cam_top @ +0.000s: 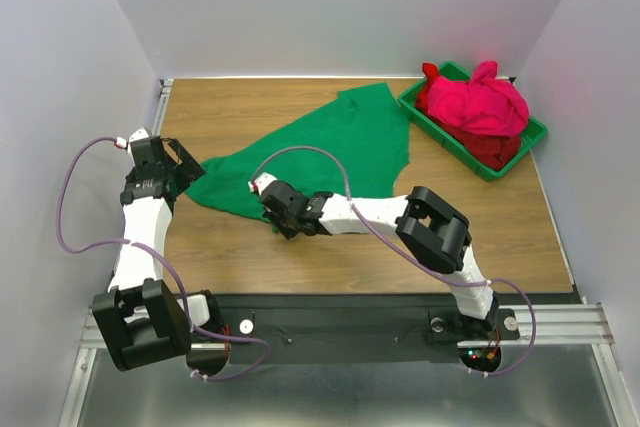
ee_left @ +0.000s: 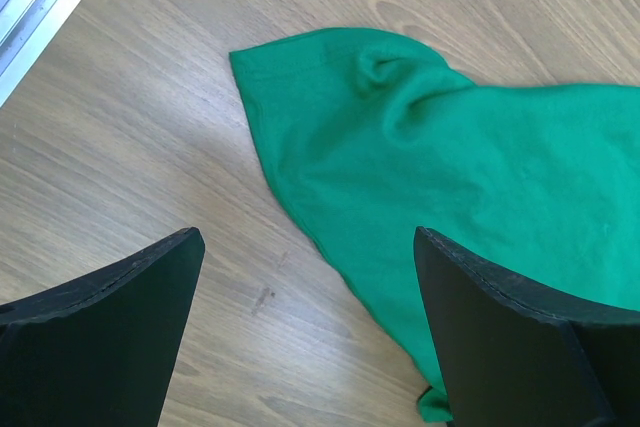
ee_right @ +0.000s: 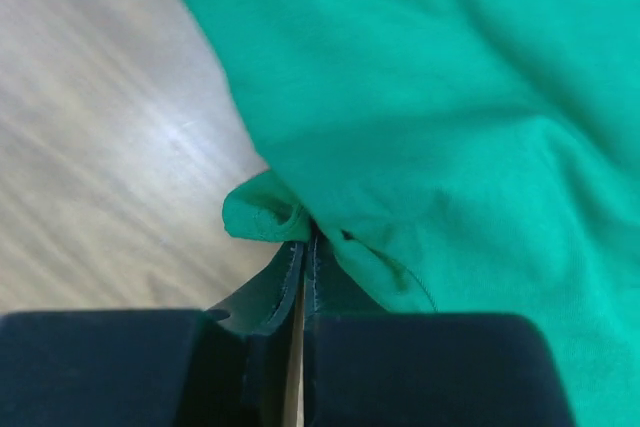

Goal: Fold and stack the t-shirts
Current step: Flatten the tshirt out

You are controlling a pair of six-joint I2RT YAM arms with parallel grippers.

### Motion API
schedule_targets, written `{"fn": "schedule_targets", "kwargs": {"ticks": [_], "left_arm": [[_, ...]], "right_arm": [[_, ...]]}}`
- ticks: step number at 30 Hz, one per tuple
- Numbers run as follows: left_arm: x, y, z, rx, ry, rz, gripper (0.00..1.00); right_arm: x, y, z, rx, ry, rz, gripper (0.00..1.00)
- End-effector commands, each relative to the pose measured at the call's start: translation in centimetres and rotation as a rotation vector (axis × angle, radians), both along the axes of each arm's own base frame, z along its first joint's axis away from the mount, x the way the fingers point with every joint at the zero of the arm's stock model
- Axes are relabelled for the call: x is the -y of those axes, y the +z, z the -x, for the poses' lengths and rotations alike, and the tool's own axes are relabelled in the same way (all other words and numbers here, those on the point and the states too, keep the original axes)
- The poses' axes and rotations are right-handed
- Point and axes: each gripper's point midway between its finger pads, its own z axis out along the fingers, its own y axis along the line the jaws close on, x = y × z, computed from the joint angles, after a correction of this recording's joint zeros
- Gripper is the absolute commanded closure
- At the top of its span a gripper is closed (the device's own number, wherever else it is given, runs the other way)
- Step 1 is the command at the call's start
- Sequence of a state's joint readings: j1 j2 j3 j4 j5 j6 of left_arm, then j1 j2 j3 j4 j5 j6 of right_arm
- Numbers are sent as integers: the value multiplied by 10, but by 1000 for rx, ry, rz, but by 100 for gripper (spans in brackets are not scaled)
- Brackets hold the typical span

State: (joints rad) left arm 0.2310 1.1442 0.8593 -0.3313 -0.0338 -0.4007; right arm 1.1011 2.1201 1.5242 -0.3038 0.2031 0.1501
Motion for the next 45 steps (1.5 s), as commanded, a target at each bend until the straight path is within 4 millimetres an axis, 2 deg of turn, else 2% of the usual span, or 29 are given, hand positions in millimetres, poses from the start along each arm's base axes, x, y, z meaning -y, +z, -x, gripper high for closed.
{"fn": "schedule_targets", "kwargs": {"ticks": [1, 2, 3, 4, 5, 7, 8, 9, 10, 11, 18, 19, 24, 29, 34, 38, 42, 43, 45], "left_arm": [[-2, 9, -2, 44, 1, -17, 2], [-2, 9, -2, 47, -2, -15, 1], [-1, 7, -1, 49, -1, -10, 2], [0, 6, -2, 52, -2, -4, 2], [1, 1, 0, 49, 1, 6, 1], [3, -6, 3, 41, 8, 15, 1], [3, -9, 4, 38, 10, 19, 2], [4, -12, 5, 31, 12, 25, 3], [4, -17, 6, 27, 16, 32, 6], [6, -21, 7, 21, 13, 37, 7], [8, -32, -2, -14, 8, 28, 16], [13, -30, -6, -9, -7, 31, 20], [38, -38, -8, -47, -63, 32, 26], [41, -46, 10, -106, -39, 19, 37], [43, -60, 31, -159, -11, 35, 39], [49, -60, 38, -174, -12, 31, 39], [59, -67, 43, -218, -38, 40, 39], [70, -70, 46, -233, -75, 39, 39], [77, -70, 46, -238, -96, 43, 39]], "right_arm": [[27, -7, -26, 79, -135, 57, 100], [36, -8, -28, 77, -157, 63, 100], [44, 2, -32, 84, -183, 50, 100], [58, 4, -43, 81, -229, 47, 100], [78, -5, -43, 63, -273, 73, 100], [106, 10, -57, 59, -362, 42, 100], [121, 7, -54, 50, -379, 58, 100], [129, 10, -54, 52, -394, 59, 99], [137, 22, -57, 70, -410, 43, 100], [147, 19, -54, 66, -418, 60, 100], [168, 30, -52, 62, -495, 50, 100], [170, 31, -54, 65, -503, 50, 100], [174, 38, -66, 70, -539, 36, 100], [179, 43, -75, 63, -576, 14, 100], [189, 44, -78, 36, -612, -12, 99], [194, 45, -78, 16, -625, -30, 99], [196, 43, -81, -7, -624, -40, 100], [197, 42, -81, -11, -623, -35, 100], [198, 40, -82, -20, -620, -36, 100]]}}
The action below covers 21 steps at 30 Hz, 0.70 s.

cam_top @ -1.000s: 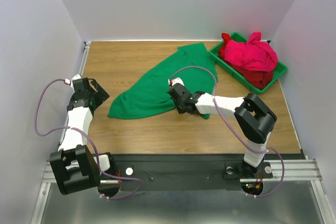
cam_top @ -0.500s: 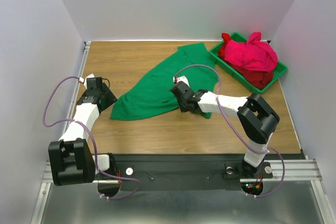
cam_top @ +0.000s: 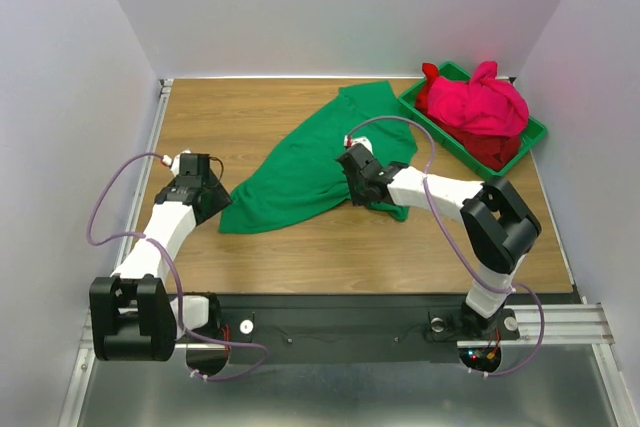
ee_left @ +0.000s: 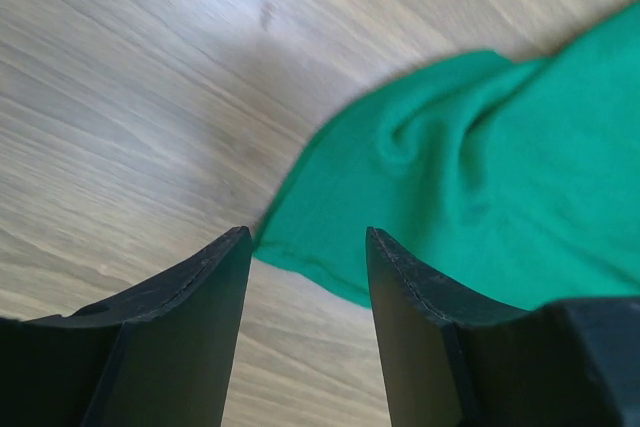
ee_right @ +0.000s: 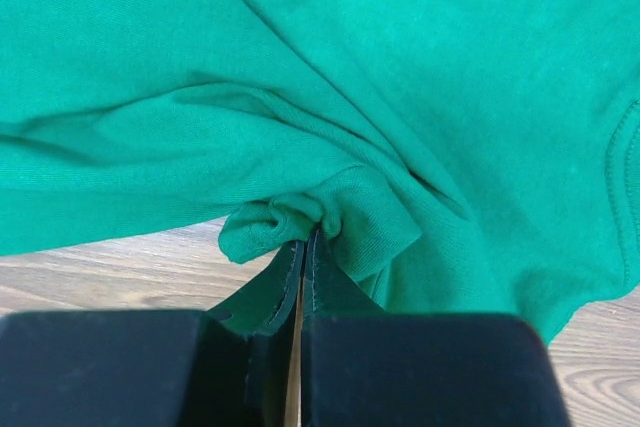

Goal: Fold and stack the t-shirts
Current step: Flatten the tshirt out

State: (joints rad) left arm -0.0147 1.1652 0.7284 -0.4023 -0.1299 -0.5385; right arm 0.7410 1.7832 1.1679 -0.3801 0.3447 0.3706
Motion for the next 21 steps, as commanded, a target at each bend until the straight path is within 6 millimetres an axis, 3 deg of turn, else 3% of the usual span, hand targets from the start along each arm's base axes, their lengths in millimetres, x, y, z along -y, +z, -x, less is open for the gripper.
{"fn": "schedule_targets", "kwargs": {"ticks": [1, 6, 14, 21], "left_arm": [[14, -6, 12, -50, -31, 6, 39], [29, -14, 23, -115, -64, 11, 39], [24, -19, 35, -162, 26, -17, 39], [29, -37, 39, -226, 20, -15, 39]], "right_arm": [[-4, 18, -7, 20, -4, -55, 100], [4, 16, -8, 0, -18, -71, 99], [15, 19, -15, -6, -41, -89, 100], [20, 22, -20, -12, -48, -113, 100]]}}
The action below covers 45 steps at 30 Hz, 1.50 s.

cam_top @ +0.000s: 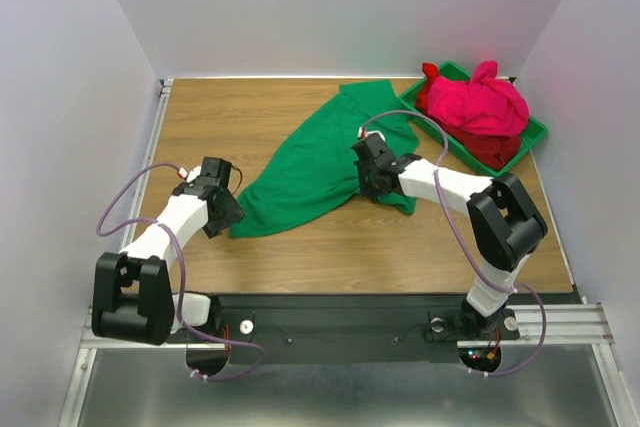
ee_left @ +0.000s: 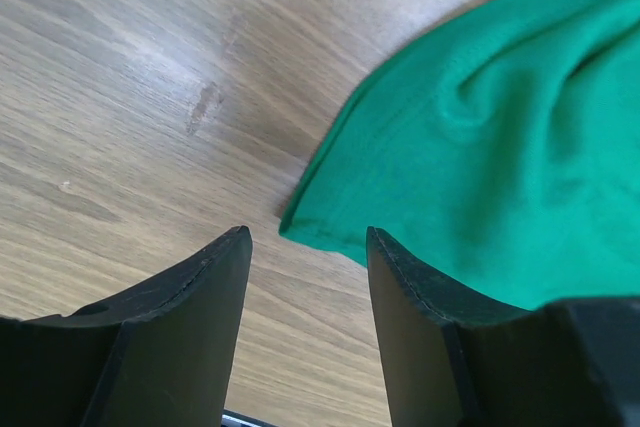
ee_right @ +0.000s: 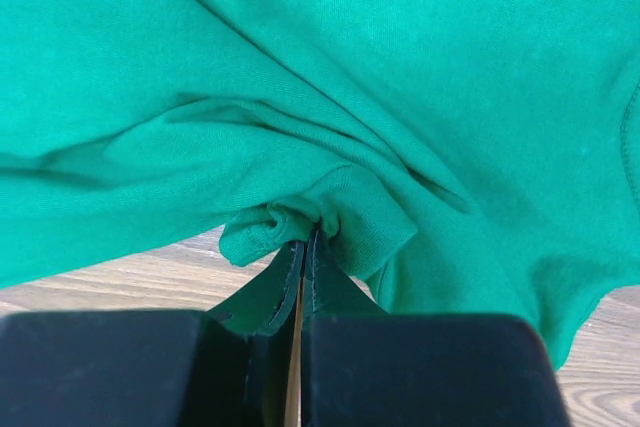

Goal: Fold and stack the t-shirts
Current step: Flatten the tshirt out

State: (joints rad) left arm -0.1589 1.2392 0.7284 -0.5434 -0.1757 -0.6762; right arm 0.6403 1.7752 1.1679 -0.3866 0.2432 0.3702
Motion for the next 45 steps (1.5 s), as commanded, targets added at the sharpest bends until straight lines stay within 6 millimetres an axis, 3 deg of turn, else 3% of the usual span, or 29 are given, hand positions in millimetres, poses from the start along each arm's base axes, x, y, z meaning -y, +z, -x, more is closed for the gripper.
{"fn": "schedule_targets", "kwargs": {"ticks": [1, 16, 19, 20, 23, 26, 28, 29, 33, 34, 37, 42, 45], "left_arm": [[-2, -9, 3, -37, 20, -28, 39], [10, -27, 5, -87, -54, -41, 39], [12, -30, 5, -100, -72, -38, 51], [13, -32, 5, -103, -78, -36, 65], [15, -34, 3, -110, -97, -33, 92], [17, -25, -5, -86, -113, -29, 100], [22, -8, -20, -42, -124, -15, 100], [24, -1, -25, -26, -126, -10, 100], [33, 47, -62, 88, -137, 11, 100], [36, 69, -78, 145, -137, 20, 100], [44, 95, -101, 206, -142, 54, 100], [45, 167, -156, 383, -126, 88, 100], [38, 184, -174, 425, -119, 66, 100]], "right_arm": [[1, 22, -8, 41, -6, -46, 100], [-3, 14, -7, 15, 4, -50, 100], [-2, 15, -8, 18, 1, -50, 100], [-2, 15, -7, 18, 1, -50, 100], [-2, 20, -7, 31, 6, -50, 100], [0, 35, -8, 64, 19, -60, 100], [1, 46, -4, 78, 35, -70, 100], [4, 61, 0, 96, 38, -81, 99], [14, 102, 12, 129, 70, -79, 99], [13, 114, 12, 144, 87, -87, 99], [17, 134, 24, 150, 164, -73, 98], [40, 168, 12, 219, 91, -3, 98], [54, 180, -5, 256, 13, 8, 98]]}}
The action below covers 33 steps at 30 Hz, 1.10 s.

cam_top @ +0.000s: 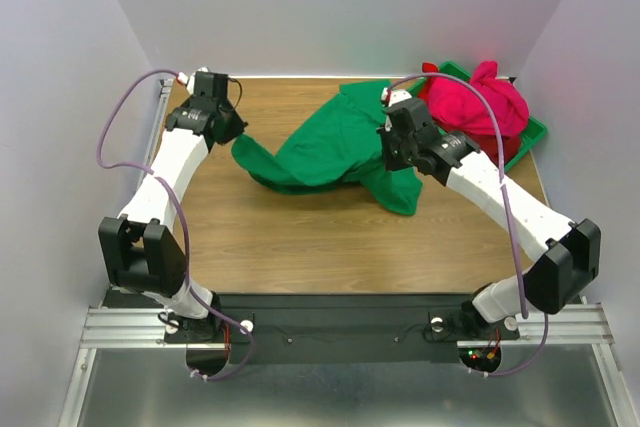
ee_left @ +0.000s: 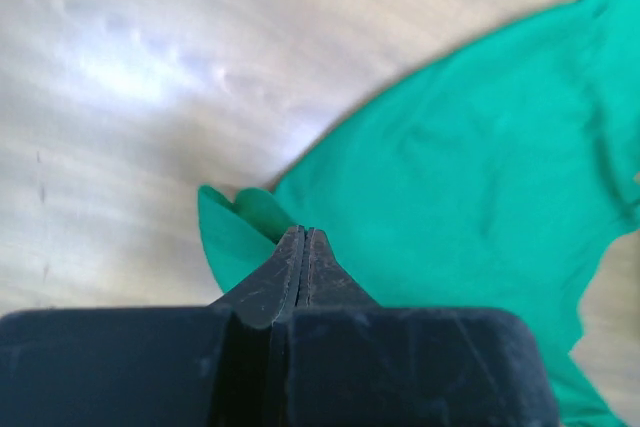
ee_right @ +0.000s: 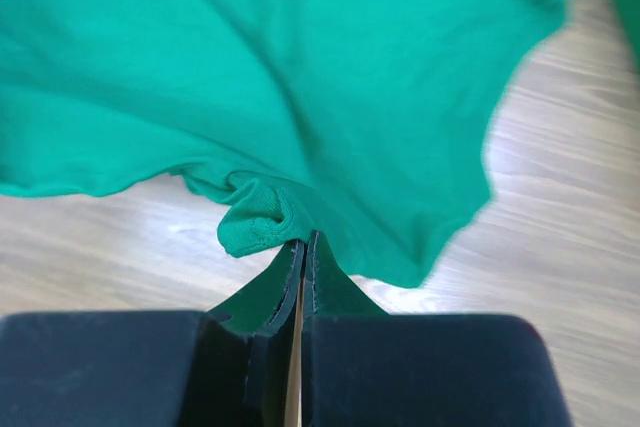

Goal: Fold and stack the t-shirts
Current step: Flatten the tshirt out

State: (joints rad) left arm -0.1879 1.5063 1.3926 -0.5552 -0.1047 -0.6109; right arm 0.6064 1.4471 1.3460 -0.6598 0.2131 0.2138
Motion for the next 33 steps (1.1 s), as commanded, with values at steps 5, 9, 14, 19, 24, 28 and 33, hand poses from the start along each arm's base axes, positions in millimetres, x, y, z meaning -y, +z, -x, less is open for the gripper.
{"fn": "schedule_targets", "kwargs": {"ticks": [5, 9, 14, 19, 24, 28, 33], "left_arm": [[-37, 77, -51, 178, 59, -18, 100], [-64, 125, -75, 290, 92, -19, 100], [-49, 172, -90, 405, -26, 15, 100], [-42, 128, -88, 307, -61, 35, 100], [-40, 52, -81, 156, -90, 28, 100], [-41, 12, -73, 73, -101, 18, 100], [-46, -10, -63, 26, -101, -18, 100]], "right_arm": [[60, 40, -61, 114, -236, 76, 100], [80, 81, -107, 198, -289, 9, 100], [67, 125, -143, 304, -176, 14, 98], [74, 103, -186, 280, -279, 15, 66], [63, 68, -205, 199, -322, -62, 17], [14, 22, -179, 61, -170, -103, 17], [-73, -31, -137, -82, 45, -155, 22]]}}
